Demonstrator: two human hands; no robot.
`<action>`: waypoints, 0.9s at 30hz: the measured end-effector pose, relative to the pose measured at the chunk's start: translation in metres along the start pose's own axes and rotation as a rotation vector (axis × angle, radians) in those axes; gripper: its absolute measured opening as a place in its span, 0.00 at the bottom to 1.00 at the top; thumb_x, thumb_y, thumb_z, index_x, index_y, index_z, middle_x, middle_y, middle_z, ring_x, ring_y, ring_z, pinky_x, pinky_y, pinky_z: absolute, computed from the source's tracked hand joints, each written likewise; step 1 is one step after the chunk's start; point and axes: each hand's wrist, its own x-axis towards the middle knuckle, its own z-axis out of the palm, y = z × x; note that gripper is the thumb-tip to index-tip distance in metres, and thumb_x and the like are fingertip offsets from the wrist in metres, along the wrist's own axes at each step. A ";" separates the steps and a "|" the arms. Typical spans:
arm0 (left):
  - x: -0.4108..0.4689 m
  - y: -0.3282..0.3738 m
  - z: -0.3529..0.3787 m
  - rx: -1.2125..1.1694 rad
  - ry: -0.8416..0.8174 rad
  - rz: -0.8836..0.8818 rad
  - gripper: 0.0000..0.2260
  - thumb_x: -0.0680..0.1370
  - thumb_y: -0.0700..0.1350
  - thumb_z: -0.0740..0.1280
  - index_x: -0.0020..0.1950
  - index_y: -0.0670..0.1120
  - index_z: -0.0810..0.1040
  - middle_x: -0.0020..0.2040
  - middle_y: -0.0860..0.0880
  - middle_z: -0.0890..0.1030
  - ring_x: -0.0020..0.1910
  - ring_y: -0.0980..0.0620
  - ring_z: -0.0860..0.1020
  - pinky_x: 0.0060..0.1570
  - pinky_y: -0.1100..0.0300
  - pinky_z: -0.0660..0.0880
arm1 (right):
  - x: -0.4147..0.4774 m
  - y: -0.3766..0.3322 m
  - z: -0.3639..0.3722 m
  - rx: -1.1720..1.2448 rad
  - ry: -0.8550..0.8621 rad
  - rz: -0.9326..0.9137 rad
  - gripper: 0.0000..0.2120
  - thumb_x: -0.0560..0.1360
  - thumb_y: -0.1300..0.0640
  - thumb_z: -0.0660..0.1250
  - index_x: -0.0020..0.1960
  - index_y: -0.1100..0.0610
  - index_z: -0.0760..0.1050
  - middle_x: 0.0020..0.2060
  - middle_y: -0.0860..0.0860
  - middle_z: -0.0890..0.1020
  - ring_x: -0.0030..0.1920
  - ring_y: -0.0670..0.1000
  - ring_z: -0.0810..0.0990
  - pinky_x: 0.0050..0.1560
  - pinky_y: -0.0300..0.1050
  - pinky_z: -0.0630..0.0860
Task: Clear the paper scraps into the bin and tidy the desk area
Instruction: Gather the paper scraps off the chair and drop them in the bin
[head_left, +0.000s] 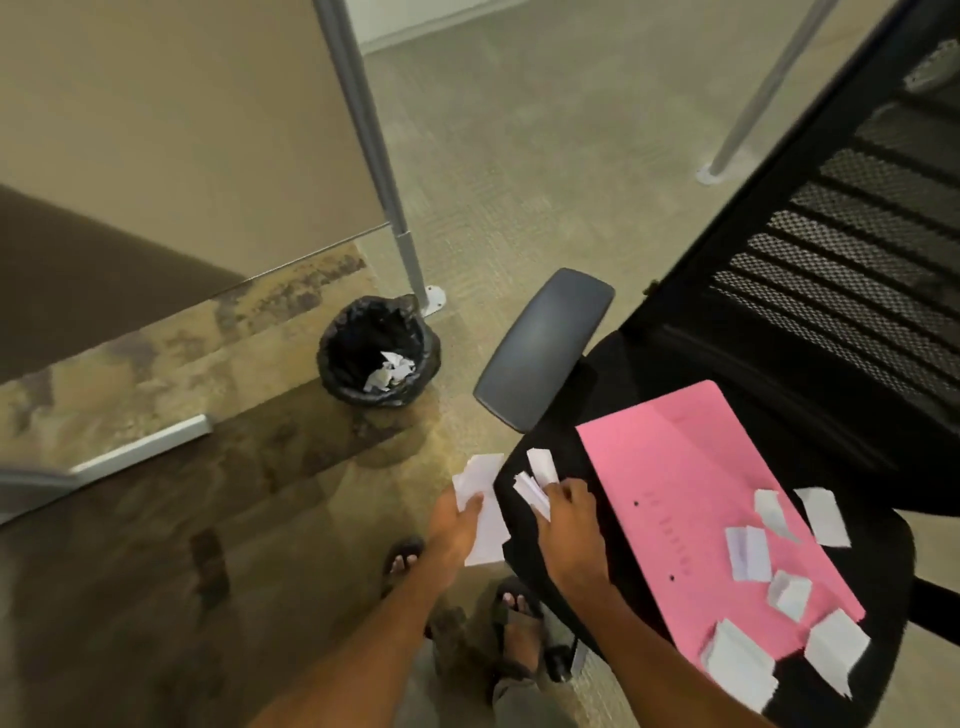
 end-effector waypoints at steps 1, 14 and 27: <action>0.004 -0.004 -0.009 -0.019 0.019 -0.022 0.24 0.81 0.52 0.60 0.73 0.42 0.63 0.71 0.43 0.69 0.68 0.44 0.70 0.70 0.55 0.62 | 0.001 -0.010 0.003 0.012 -0.020 -0.018 0.19 0.78 0.56 0.62 0.69 0.52 0.67 0.61 0.52 0.68 0.60 0.51 0.70 0.57 0.43 0.75; 0.119 -0.054 -0.142 -0.084 0.186 -0.067 0.20 0.82 0.48 0.59 0.72 0.42 0.67 0.70 0.42 0.72 0.68 0.43 0.71 0.69 0.52 0.65 | 0.068 -0.168 0.096 -0.031 -0.120 -0.203 0.23 0.78 0.58 0.64 0.71 0.51 0.64 0.66 0.50 0.66 0.62 0.47 0.68 0.59 0.37 0.71; 0.391 -0.026 -0.181 -0.004 0.146 -0.029 0.17 0.81 0.45 0.61 0.70 0.45 0.68 0.66 0.39 0.72 0.61 0.39 0.75 0.59 0.49 0.75 | 0.301 -0.267 0.203 -0.013 -0.193 -0.169 0.17 0.80 0.59 0.60 0.67 0.60 0.67 0.58 0.61 0.73 0.57 0.61 0.75 0.56 0.53 0.72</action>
